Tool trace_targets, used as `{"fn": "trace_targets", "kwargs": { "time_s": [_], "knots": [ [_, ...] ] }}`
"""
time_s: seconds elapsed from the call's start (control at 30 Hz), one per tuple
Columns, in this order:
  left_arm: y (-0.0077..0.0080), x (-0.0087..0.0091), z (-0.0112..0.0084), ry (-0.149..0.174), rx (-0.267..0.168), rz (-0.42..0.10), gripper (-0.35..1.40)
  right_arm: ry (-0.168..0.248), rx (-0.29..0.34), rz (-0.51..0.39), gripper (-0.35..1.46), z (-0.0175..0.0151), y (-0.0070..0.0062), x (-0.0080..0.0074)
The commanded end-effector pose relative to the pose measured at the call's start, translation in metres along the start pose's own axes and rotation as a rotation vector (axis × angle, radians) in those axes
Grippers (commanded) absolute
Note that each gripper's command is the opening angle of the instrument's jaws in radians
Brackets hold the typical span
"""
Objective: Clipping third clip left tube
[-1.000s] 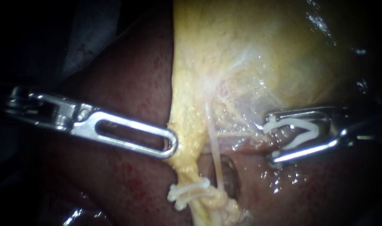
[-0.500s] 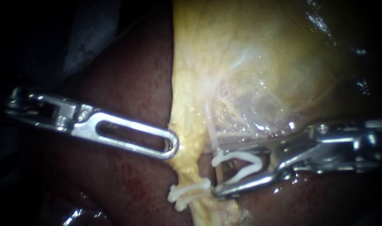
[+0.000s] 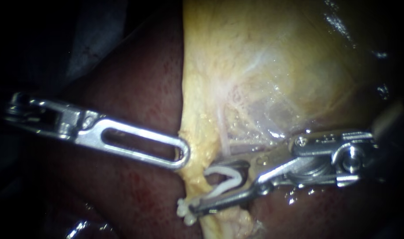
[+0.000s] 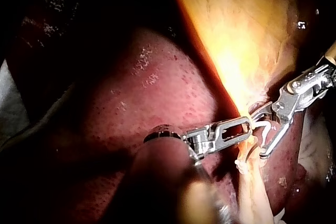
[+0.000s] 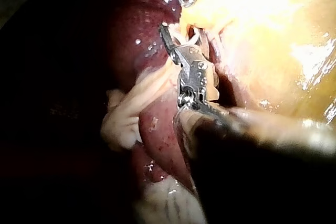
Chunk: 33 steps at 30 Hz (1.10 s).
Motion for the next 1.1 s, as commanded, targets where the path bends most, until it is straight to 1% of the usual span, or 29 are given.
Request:
{"fn": "trace_targets", "kwargs": {
  "time_s": [0.03, 0.2, 0.3, 0.4, 0.47, 0.8, 1.1],
  "knots": [
    [0.0, 0.0, 0.0, -0.001, -0.001, 0.0, -0.35, -0.001, 0.001, 0.0, 0.56, 0.0002, 0.0001, 0.0001],
    [-0.0001, 0.0, 0.0002, -0.002, -0.001, 0.0, -0.35, -0.005, 0.006, 0.001, 0.56, 0.0016, 0.0003, 0.0009],
    [-0.0002, 0.0, 0.0003, -0.002, -0.002, 0.0, -0.35, -0.015, 0.019, -0.006, 0.55, 0.0022, 0.0002, 0.0012],
    [-0.0002, 0.0, 0.0003, -0.002, -0.002, 0.0, -0.35, -0.022, 0.03, -0.008, 0.54, 0.0026, 0.0002, 0.0014],
    [-0.0002, 0.0, 0.0004, -0.003, -0.002, 0.0, -0.35, -0.021, 0.027, -0.01, 0.54, 0.0027, 0.0002, 0.0015],
    [-0.0002, 0.0, 0.0005, -0.003, -0.002, -0.001, -0.35, -0.019, 0.027, -0.008, 0.53, 0.0025, 0.0002, 0.0019],
    [-0.0002, 0.0, 0.0005, -0.004, -0.002, -0.001, -0.35, -0.01, 0.023, 0.004, 0.53, 0.0014, -0.0001, 0.0036]
  ]
}}
